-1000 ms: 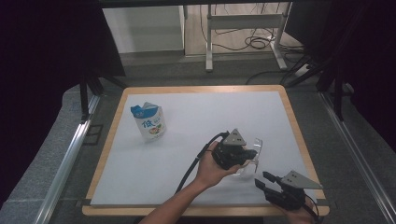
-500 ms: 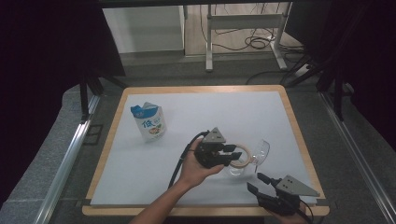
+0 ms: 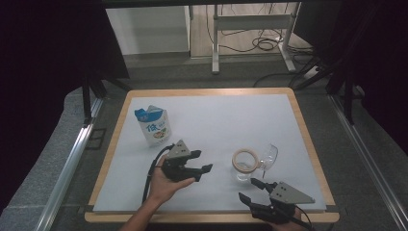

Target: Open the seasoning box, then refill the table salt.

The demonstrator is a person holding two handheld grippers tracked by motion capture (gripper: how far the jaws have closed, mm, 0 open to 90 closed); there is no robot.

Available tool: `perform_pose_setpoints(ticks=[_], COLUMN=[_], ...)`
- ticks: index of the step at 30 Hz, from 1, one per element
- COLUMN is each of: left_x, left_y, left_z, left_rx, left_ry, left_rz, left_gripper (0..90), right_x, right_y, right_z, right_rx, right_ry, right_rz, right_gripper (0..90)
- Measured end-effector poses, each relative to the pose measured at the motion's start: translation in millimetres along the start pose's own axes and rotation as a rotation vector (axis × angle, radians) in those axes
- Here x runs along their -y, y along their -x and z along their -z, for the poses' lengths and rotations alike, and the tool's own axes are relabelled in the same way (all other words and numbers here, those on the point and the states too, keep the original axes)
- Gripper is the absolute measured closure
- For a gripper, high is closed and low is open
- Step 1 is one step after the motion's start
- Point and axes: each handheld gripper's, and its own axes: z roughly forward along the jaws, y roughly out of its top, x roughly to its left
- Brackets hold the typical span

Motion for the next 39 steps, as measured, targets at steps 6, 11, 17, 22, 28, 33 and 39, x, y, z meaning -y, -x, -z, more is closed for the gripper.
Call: perform_pose_setpoints(ticks=[6, 11, 17, 22, 28, 33, 39], left_x=[17.8, 29.2, 41.8, 46.7, 47.9, 51.0, 50.8], left_y=[-15.2, -29.5, -48.8, -66.1, -82.9, -96.1, -121.3], left_z=[23.8, 37.3, 52.9, 69.0, 84.1, 93.1, 92.7], left_rx=[-0.049, -0.081, -0.133, -0.147, -0.209, -0.265, -0.3], left_ry=[0.014, 0.031, 0.045, 0.085, 0.121, 0.121, 0.117], left_rz=[-0.007, 0.026, 0.063, 0.115, 0.152, 0.164, 0.197], left_gripper=[29.7, 30.5, 33.8, 29.6, 31.4, 32.7, 33.4], right_x=[-14.7, -22.8, -24.1, -20.7, -20.1, -18.0, -14.0], right_y=[-14.9, -25.0, -34.0, -31.2, -25.4, -23.0, -20.5], right_z=[-18.7, -31.3, -54.5, -64.6, -68.4, -70.9, -70.6], right_rx=[-0.03, -0.043, -0.06, -0.073, -0.081, -0.089, -0.084], right_ry=[0.016, 0.002, -0.02, -0.03, -0.029, -0.04, -0.049], right_rz=[0.027, 0.051, 0.05, 0.025, 0.001, 0.007, 0.008], right_gripper=[33.5, 32.9, 31.8, 31.7, 31.3, 31.0, 31.0])
